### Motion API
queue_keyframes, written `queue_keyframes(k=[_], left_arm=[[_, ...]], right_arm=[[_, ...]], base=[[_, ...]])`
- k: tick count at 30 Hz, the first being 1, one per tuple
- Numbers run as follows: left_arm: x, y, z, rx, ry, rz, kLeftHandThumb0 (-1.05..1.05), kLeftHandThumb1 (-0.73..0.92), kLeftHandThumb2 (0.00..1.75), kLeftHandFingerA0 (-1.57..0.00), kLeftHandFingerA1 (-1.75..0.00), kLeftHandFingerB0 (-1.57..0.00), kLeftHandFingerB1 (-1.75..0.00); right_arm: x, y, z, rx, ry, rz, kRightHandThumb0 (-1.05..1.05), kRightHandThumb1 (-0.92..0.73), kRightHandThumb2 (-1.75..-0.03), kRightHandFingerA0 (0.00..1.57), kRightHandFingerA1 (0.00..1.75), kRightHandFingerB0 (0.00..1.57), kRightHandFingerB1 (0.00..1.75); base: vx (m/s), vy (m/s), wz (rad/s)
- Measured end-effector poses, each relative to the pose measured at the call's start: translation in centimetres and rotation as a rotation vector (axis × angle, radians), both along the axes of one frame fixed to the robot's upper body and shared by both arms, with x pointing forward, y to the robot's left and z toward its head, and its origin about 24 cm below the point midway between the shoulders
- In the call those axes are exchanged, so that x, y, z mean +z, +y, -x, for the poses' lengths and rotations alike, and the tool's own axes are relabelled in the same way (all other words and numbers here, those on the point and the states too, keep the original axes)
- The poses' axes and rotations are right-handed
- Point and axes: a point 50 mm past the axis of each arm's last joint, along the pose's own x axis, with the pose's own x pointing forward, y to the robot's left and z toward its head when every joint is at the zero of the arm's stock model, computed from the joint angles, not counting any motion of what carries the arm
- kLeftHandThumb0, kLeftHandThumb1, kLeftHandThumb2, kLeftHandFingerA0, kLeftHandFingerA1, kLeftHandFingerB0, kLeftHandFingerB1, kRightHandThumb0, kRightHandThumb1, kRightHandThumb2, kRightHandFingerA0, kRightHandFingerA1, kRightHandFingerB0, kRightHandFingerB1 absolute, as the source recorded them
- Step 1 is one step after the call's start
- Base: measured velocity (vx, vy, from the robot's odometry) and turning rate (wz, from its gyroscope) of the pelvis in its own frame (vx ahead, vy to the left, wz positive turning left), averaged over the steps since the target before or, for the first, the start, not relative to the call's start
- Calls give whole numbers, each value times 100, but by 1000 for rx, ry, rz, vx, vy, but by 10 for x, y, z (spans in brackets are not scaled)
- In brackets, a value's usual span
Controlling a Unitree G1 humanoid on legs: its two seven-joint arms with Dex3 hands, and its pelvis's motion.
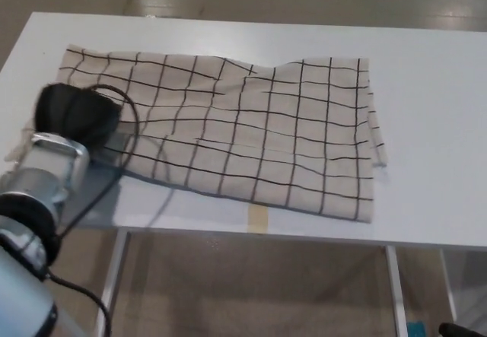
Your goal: Use the left hand to fold a white towel with checkered patterns in half.
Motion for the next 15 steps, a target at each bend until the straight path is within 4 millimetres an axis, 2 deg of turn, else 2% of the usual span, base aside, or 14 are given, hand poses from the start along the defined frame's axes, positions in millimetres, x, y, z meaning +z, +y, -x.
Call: queue_keyframes(k=[1, 2, 4, 5, 6, 8, 9, 10, 11, 13, 14, 15], left_arm=[[3, 3, 0, 3, -9, -2, -16, 60, 55, -76, -175, -68, -160], [9, 7, -1, 4, -28, -3, -16, 60, 55, -76, -175, -68, -160], [27, 13, -5, -4, -84, -2, -16, 62, 56, -76, -175, -56, -172], [28, 13, -5, -5, -89, -1, -16, 63, 54, -75, -175, -61, -167], [42, 16, -8, -15, -132, -2, -16, 63, 55, -76, -175, -63, -164], [52, 17, -10, -26, -166, -3, -17, 63, 55, -77, -175, -64, -164], [64, 15, -13, -46, -209, -5, -17, 62, 56, -77, -175, -66, -162], [67, 15, -13, -51, -220, -5, -30, 41, 74, -112, -143, -91, -130], [75, 14, -15, -66, -248, -10, -31, 44, 76, -113, -142, -90, -124], [83, 10, -16, -90, -276, -20, -31, 44, 76, -113, -142, -90, -124], [91, 5, -18, -117, -302, -33, -23, 57, 54, -77, -175, -88, -127], [94, 4, -19, -125, -310, -37, -26, 56, 54, -77, -175, -93, -118]], right_arm=[[0, 0, 0, 0, 0, 0, -29, -57, -56, 48, 54, 62, 53], [0, 0, 0, 0, 0, 0, -29, -57, -56, 48, 54, 62, 53], [0, 0, 0, 1, -1, 0, -29, -57, -56, 49, 54, 62, 53], [0, 0, 0, 1, -1, 0, -29, -57, -56, 49, 54, 62, 53], [0, 0, -1, 1, -2, 0, -29, -57, -56, 49, 54, 62, 53], [0, 0, -1, 1, -2, 1, -29, -57, -56, 49, 54, 62, 53], [0, 0, -1, 2, -2, 1, -29, -57, -56, 49, 54, 62, 53], [0, 0, -1, 2, -2, 1, -29, -57, -56, 49, 54, 63, 53], [0, 0, -1, 2, -1, 1, -29, -57, -56, 49, 54, 63, 53], [0, 0, -1, 1, 1, 1, -29, -57, -56, 49, 54, 63, 53], [0, 0, -1, 1, 1, 0, -29, -57, -56, 49, 54, 63, 53], [0, 0, -1, 1, 1, 0, -29, -57, -56, 49, 54, 63, 53]], base=[[0, 0, 0], [0, 0, 0], [0, 0, 0], [0, 0, 0], [0, 0, 0], [0, 0, 0], [0, 0, 0], [0, 0, 0], [0, 0, 0], [0, 0, 0], [0, 0, 0], [0, 0, 0]])
